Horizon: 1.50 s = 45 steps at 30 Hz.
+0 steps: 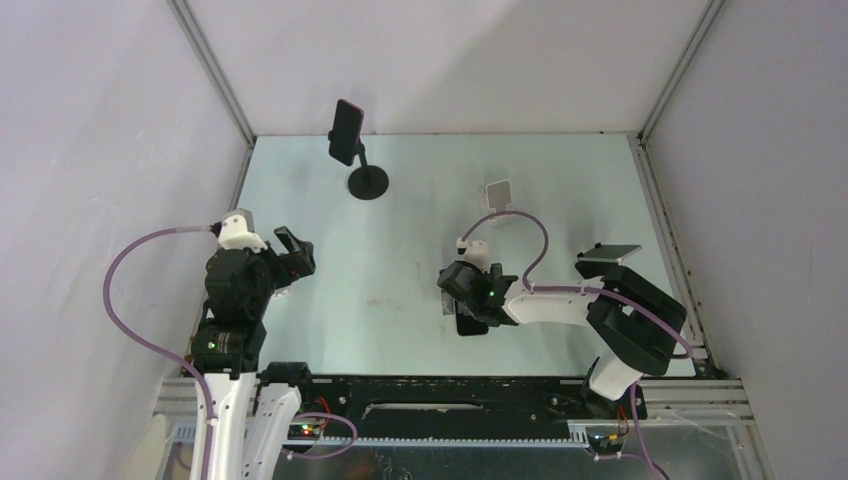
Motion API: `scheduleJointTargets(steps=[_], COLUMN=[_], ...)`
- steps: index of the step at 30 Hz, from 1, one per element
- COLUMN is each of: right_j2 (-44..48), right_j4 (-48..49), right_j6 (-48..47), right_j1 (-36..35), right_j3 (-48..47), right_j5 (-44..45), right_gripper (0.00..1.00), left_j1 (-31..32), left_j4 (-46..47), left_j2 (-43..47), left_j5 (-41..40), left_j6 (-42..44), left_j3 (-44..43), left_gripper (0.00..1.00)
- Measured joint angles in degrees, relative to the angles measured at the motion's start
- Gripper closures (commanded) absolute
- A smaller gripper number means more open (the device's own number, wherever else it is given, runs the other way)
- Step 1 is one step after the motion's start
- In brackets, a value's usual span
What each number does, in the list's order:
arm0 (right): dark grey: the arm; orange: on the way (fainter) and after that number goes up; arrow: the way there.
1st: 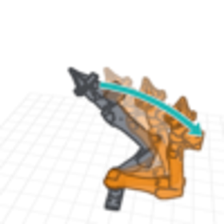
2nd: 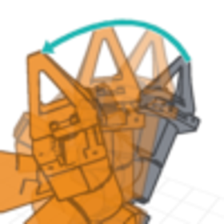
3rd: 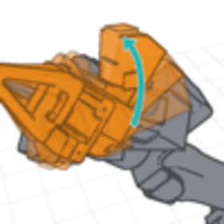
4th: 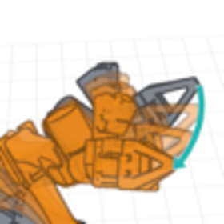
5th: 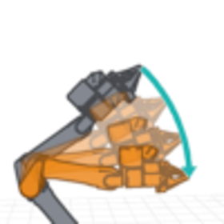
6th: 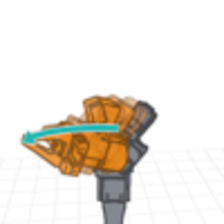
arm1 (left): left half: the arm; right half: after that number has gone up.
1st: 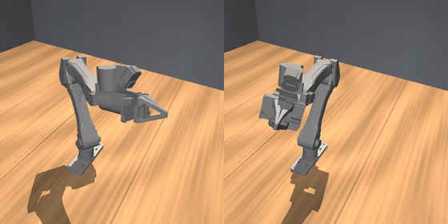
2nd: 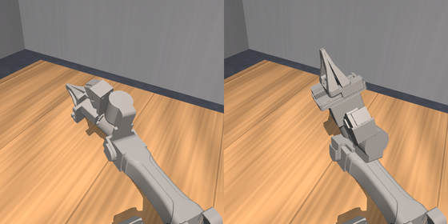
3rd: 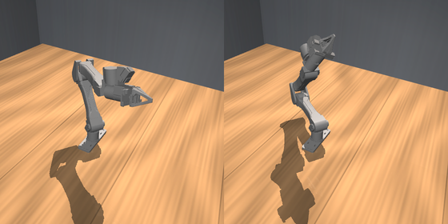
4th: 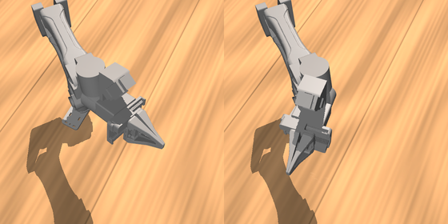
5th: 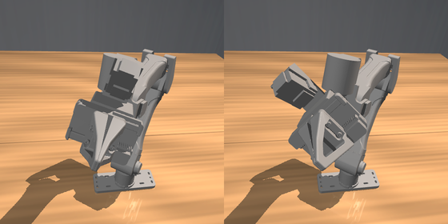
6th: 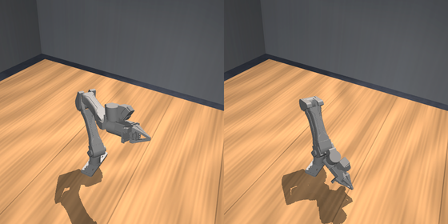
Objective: Remove the phone from the phone stand
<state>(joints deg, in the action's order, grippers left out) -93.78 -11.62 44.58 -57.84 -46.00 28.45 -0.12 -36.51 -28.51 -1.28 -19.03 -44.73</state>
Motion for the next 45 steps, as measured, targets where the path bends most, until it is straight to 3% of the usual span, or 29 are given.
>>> scheduleJointTargets(steps=[10,19,35,45], right_j2=[7.98,13.79,40.39,43.3], right_j4=[-2.95,-11.1,-31.06,-36.39], right_j6=[-5.27,-10.99,-10.51,-8.74], right_j1=[3.91,8.96,40.22,54.9], right_j3=[-0.37,-9.38,-13.33,-14.29], right_j5=[-5.57,-11.45,-13.79,-14.01], right_gripper=[0.09,0.09,0.1,0.08], left_j1=[0.0,0.0,0.0,0.0], left_j4=[0.02,-0.02,0.02,0.02], left_j2=[0.0,-0.46,-0.76,-0.81], left_j5=[0.0,-0.04,0.04,0.04], left_j6=[0.02,0.0,0.0,0.0], left_j3=[0.0,0.0,0.0,0.0], left_gripper=[0.02,0.02,0.02,0.02])
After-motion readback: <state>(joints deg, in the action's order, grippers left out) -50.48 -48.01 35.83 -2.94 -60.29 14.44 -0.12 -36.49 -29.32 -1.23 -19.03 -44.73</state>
